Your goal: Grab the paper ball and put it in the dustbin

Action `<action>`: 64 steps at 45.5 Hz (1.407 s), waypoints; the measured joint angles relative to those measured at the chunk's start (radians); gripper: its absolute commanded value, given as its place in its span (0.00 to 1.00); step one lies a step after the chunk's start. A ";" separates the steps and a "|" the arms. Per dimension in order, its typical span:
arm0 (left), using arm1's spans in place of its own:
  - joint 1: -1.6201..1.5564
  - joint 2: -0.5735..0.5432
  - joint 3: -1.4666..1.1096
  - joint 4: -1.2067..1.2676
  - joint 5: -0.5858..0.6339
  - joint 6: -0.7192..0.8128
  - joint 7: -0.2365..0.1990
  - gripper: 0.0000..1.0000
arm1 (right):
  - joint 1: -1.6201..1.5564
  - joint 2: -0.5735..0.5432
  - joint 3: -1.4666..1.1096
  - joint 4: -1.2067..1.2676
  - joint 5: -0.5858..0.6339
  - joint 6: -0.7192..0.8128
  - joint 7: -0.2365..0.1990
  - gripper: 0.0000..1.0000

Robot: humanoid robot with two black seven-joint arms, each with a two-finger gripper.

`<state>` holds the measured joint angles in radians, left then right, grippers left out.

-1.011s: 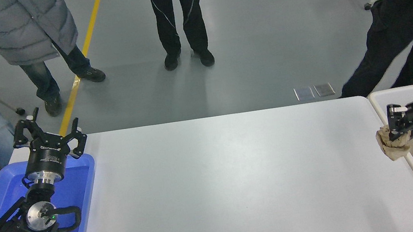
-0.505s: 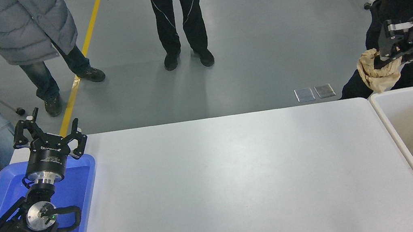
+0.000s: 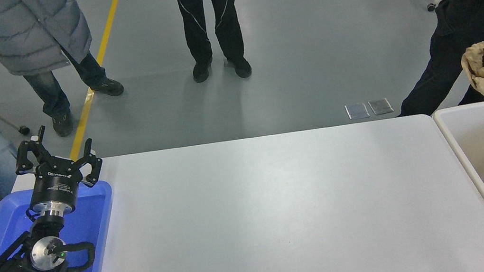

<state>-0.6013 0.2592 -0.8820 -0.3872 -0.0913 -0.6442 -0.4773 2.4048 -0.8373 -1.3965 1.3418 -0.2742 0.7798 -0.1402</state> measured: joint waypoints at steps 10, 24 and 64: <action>0.000 0.000 0.000 0.000 0.000 0.000 0.000 0.98 | -0.262 -0.050 -0.010 -0.116 0.012 -0.171 0.000 0.00; 0.000 0.000 0.000 0.000 0.000 0.000 -0.001 0.98 | -0.769 -0.078 0.218 -0.360 0.081 -0.445 0.001 0.00; 0.000 0.000 -0.001 0.000 0.000 0.000 -0.001 0.98 | -1.601 0.310 0.752 -1.099 0.126 -0.786 -0.006 0.00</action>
<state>-0.6013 0.2592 -0.8834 -0.3870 -0.0913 -0.6442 -0.4786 0.8037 -0.5275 -0.6442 0.2424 -0.1479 -0.0063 -0.1461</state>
